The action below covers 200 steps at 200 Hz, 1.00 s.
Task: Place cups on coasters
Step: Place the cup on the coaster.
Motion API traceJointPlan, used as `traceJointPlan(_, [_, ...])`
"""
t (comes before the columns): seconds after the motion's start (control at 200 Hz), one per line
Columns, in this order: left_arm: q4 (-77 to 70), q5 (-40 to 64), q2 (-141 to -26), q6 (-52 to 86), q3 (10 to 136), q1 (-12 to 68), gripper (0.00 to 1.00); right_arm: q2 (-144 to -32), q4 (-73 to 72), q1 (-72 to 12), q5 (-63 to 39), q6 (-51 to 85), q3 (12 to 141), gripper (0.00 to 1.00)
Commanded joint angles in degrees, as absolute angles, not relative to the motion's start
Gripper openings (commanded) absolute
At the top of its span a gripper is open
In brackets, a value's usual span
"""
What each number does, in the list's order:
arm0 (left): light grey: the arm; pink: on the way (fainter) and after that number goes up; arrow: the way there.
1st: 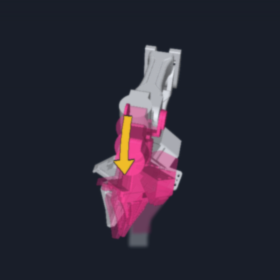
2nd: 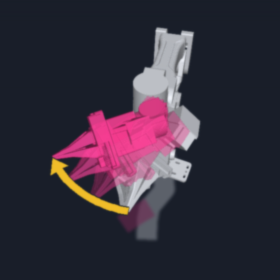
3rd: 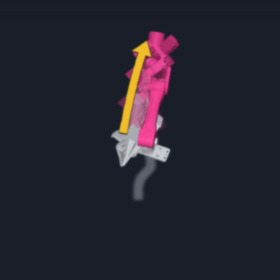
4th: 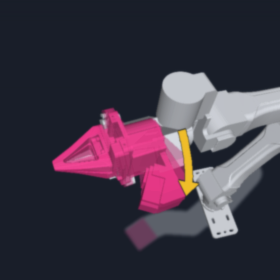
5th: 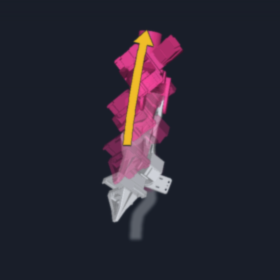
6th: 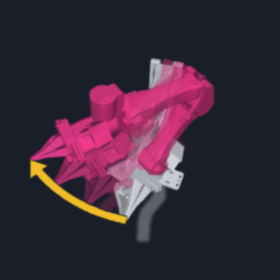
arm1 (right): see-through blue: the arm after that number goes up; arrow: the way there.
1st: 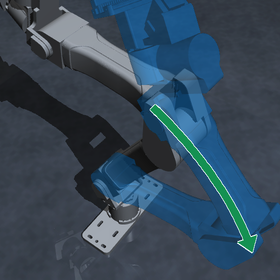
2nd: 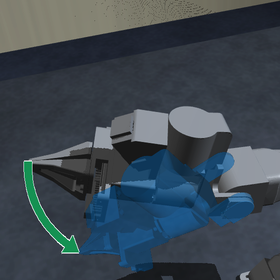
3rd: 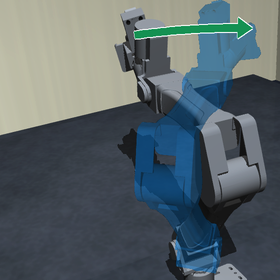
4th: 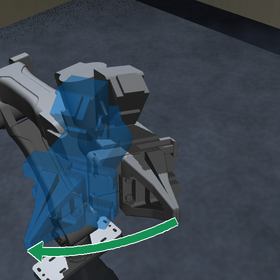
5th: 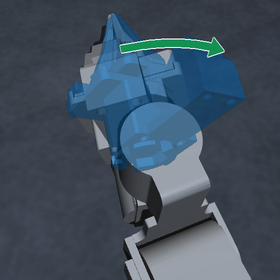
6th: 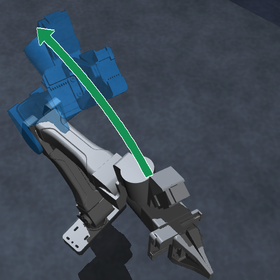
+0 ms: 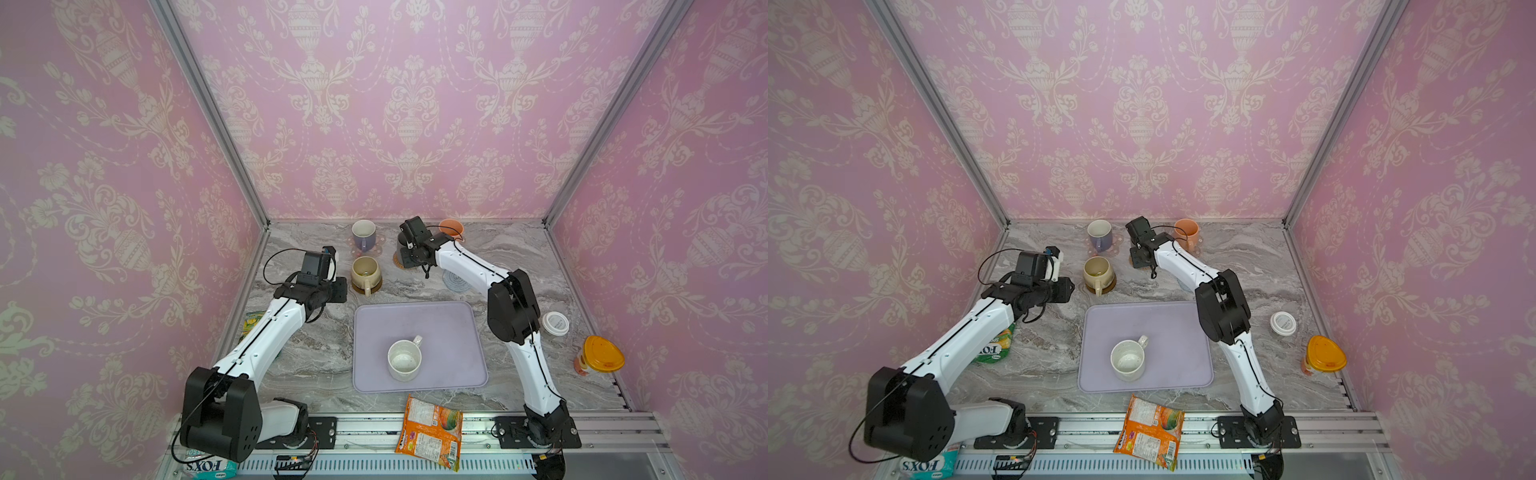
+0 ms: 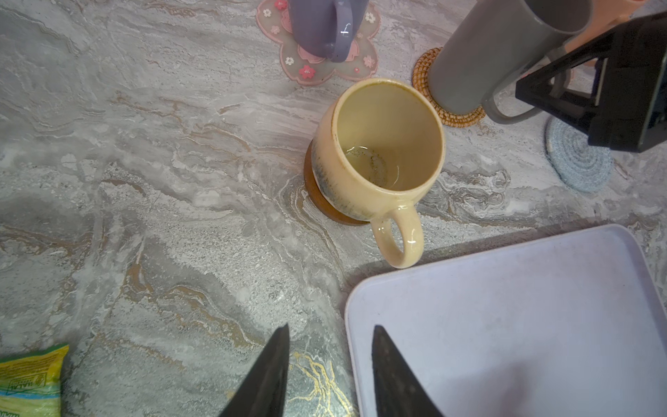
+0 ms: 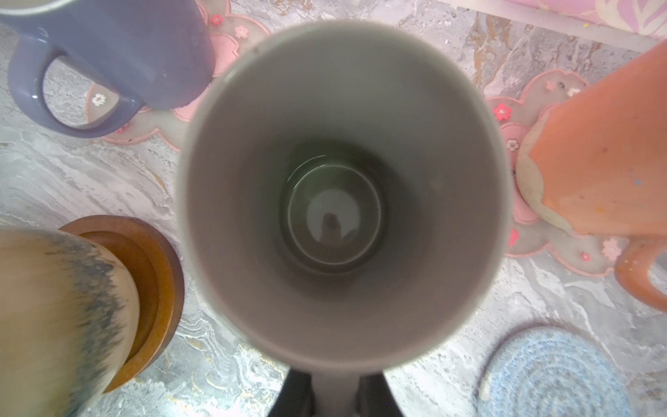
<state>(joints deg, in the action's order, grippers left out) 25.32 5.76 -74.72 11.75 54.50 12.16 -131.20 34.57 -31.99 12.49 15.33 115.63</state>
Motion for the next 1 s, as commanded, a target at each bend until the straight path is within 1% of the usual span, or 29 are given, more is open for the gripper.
traceJointPlan(0.0, [25.15, 7.04, -75.28, 12.99, 55.41, 11.61, 0.41, -128.72, 30.45, -31.57, 14.85, 17.15, 116.73, 0.0])
traceJointPlan(0.415, [25.18, 7.21, -75.54, 13.05, 55.69, 11.53, 0.41, -129.79, 31.94, -31.55, 13.37, 19.16, 116.07, 0.0])
traceJointPlan(0.49, [25.37, 7.12, -75.43, 13.03, 55.79, 11.52, 0.41, -129.64, 31.99, -31.51, 13.32, 19.38, 115.77, 0.02])
traceJointPlan(0.821, [25.7, 7.21, -74.97, 13.25, 55.82, 11.54, 0.41, -129.92, 33.74, -31.54, 13.07, 19.42, 115.84, 0.23])
traceJointPlan(0.951, [25.88, 7.21, -74.86, 13.23, 55.94, 11.52, 0.41, -129.64, 34.09, -31.55, 13.18, 19.26, 115.9, 0.36])
traceJointPlan(0.996, [25.95, 7.27, -74.87, 13.27, 55.99, 11.53, 0.41, -129.51, 34.27, -31.55, 13.27, 19.16, 115.93, 0.38])
